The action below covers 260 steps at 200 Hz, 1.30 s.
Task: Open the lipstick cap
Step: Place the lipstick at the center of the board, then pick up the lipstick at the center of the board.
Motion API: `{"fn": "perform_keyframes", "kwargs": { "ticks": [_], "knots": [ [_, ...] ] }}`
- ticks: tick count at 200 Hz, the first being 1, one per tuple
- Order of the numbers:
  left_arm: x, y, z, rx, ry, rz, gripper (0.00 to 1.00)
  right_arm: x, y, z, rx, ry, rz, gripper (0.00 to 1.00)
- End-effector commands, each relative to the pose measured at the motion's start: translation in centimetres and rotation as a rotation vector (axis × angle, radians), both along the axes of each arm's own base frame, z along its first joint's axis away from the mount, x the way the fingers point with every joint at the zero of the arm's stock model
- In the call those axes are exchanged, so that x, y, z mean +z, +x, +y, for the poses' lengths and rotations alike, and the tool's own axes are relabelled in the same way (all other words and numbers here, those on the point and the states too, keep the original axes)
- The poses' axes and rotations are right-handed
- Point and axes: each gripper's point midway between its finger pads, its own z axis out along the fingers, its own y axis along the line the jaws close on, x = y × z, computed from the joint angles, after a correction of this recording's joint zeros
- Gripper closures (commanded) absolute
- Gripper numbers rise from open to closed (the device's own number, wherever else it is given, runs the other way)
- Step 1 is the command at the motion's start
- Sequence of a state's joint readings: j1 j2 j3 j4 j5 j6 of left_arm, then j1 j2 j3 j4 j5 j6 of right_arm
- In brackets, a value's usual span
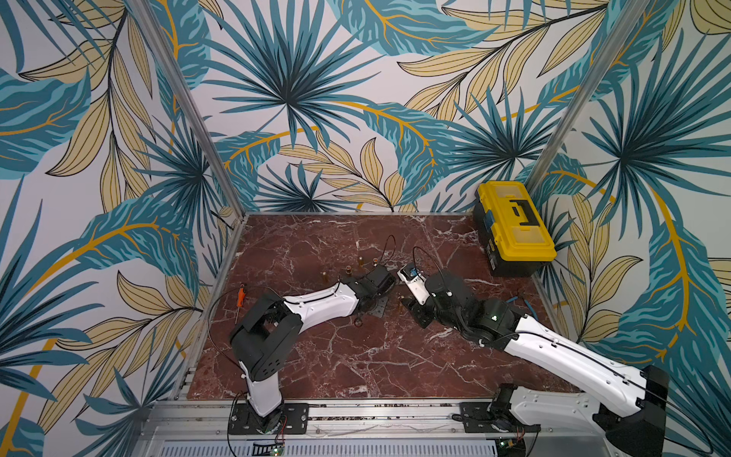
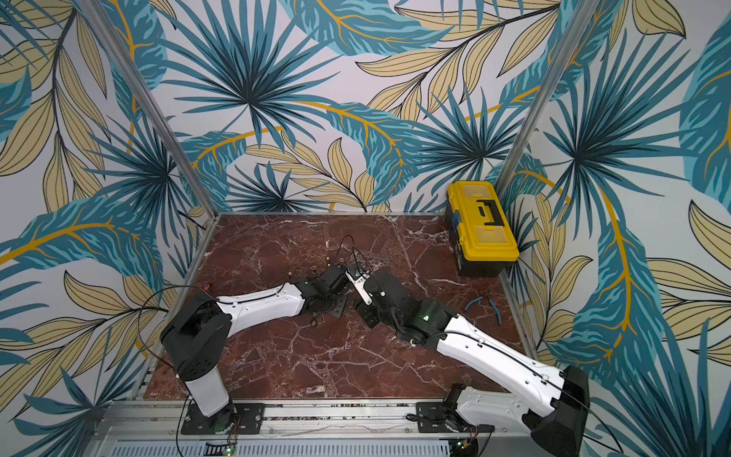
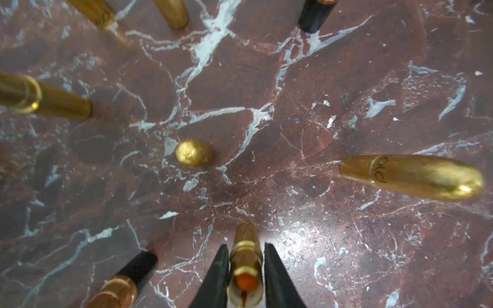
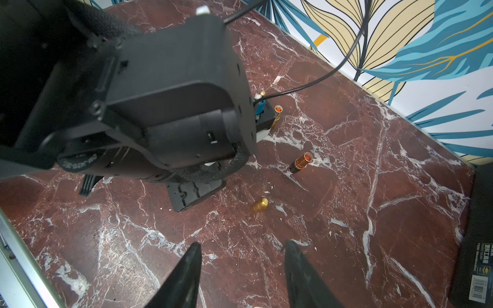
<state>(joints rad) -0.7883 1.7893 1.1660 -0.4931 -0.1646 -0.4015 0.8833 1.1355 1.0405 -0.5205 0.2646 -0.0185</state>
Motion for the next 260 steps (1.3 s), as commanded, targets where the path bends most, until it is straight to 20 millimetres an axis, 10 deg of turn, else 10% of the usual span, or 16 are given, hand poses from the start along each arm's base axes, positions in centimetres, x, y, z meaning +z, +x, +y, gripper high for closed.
{"fn": "perform_keyframes", "kwargs": {
  "ticks": [1, 92, 138, 260],
  "knots": [
    [0.9, 0.2, 0.2, 0.018, -0.019, -0.024, 0.65, -0.5, 0.1, 0.1, -0.005, 0.000, 0.006, 0.48],
    [6.8, 1.4, -1.9, 0.002, -0.149, -0.105, 0.50, 0.2, -0.1, -1.5, -0.062, 0.021, -0.023, 0.48],
    [10.3, 2.5, -6.6, -0.085, -0.272, -0.061, 0.43, 1.0, -0.2, -4.5, -0.160, 0.041, -0.034, 0.49],
    [4.4, 2.4, -10.8, -0.143, -0.104, 0.138, 0.42, 1.5, -0.3, -10.3, -0.369, 0.090, -0.072, 0.48]
  ]
}}
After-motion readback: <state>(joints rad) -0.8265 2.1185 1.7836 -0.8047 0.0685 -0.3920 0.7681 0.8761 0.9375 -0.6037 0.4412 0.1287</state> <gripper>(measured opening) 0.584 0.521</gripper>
